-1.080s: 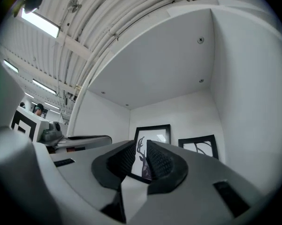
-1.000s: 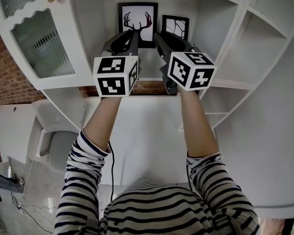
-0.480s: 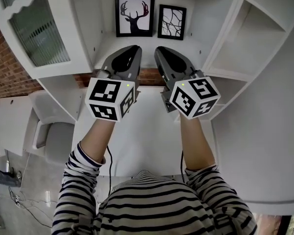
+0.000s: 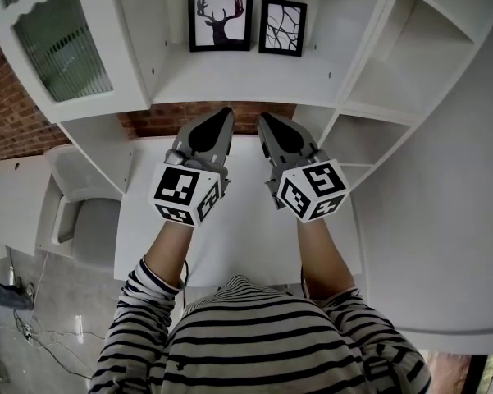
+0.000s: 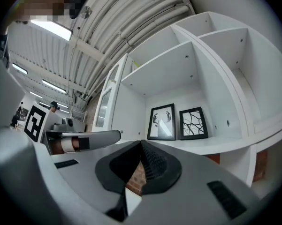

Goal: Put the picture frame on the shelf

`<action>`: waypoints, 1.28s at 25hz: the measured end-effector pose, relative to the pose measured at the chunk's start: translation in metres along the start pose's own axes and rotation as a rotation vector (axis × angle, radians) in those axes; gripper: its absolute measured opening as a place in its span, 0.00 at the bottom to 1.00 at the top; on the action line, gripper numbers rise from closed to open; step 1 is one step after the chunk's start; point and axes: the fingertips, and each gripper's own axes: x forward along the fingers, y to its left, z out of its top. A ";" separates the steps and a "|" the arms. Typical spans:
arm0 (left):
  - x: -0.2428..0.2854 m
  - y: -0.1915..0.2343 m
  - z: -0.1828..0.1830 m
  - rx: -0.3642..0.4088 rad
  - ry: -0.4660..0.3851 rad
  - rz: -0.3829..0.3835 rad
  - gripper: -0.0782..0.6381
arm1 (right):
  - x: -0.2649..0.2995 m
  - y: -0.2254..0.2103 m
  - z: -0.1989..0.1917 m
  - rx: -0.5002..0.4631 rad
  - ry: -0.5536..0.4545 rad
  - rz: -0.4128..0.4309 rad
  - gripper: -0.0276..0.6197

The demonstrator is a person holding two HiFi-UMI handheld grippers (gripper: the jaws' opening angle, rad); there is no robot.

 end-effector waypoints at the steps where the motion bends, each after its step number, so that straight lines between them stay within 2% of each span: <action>1: -0.002 -0.003 -0.005 -0.007 0.003 -0.008 0.12 | -0.004 0.002 -0.003 -0.005 -0.001 0.000 0.05; 8: -0.024 -0.023 -0.027 -0.061 -0.020 -0.076 0.12 | -0.030 0.018 -0.025 0.007 -0.033 0.043 0.05; 13: -0.039 -0.032 -0.050 -0.141 -0.044 -0.095 0.12 | -0.044 0.035 -0.039 0.020 -0.068 0.087 0.05; 17: -0.052 -0.040 -0.074 -0.200 -0.030 -0.108 0.12 | -0.056 0.049 -0.053 0.020 -0.074 0.136 0.05; 21: -0.063 -0.052 -0.090 -0.202 -0.014 -0.142 0.12 | -0.065 0.054 -0.073 0.018 -0.028 0.140 0.05; 26: -0.073 -0.070 -0.093 -0.178 0.000 -0.195 0.12 | -0.076 0.060 -0.077 0.025 -0.006 0.150 0.05; 32: -0.082 -0.075 -0.103 -0.192 0.017 -0.200 0.12 | -0.086 0.067 -0.090 0.041 0.019 0.159 0.05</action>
